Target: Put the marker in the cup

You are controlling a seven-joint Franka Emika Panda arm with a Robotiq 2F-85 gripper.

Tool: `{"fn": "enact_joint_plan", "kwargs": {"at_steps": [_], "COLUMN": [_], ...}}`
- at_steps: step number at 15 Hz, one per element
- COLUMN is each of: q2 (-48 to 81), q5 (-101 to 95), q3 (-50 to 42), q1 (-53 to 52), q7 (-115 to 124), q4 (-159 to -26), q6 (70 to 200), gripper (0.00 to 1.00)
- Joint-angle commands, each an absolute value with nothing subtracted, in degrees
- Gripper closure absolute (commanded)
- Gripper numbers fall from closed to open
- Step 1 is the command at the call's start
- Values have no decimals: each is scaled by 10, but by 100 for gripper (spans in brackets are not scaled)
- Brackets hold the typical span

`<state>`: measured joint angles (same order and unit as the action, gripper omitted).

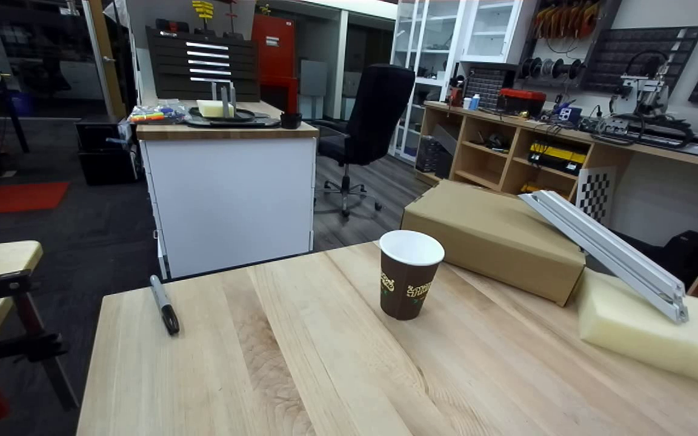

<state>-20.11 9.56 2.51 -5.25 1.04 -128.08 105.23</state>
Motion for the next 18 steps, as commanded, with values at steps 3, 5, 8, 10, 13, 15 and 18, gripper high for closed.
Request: {"fn": "enact_joint_plan", "kwargs": {"at_steps": [3, 5, 8, 10, 13, 15, 18], "q2": [-201, -202, -211, -209, -200, -197, -176], "q5": [97, 100, 121, 136, 150, 149, 140], "q3": [29, 27, 22, 20, 23, 28, 33], "q1": [-48, -42, -26, -19, -9, -4, 11], "q7": [9, 29, 80, 105, 144, 178, 252], "q4": [-1280, -1286, -1317, -1336, -1365, -1386, -1400], "q6": [1051, 1063, 1115, 1154, 1223, 1261, 1313], "gripper": [0, 0, 0, 0, 0, 0, 0]}}
